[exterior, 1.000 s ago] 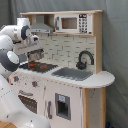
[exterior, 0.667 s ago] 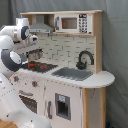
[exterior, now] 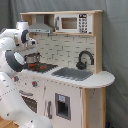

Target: Play with the kitchen

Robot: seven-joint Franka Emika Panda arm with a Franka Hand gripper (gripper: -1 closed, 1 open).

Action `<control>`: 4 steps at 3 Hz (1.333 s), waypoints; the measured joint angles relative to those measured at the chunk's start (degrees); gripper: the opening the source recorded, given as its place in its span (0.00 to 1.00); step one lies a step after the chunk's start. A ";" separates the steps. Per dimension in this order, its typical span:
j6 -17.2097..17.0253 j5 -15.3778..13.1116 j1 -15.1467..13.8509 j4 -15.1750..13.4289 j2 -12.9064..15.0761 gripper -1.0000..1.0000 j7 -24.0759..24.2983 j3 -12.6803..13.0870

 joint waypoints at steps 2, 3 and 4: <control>3.10 0.00 -6.20 3.46 -2.27 0.00 0.21 7.80; 3.53 0.00 -7.07 4.21 -3.03 0.00 0.21 9.16; 3.53 0.00 -7.08 4.21 -3.03 1.00 0.21 9.16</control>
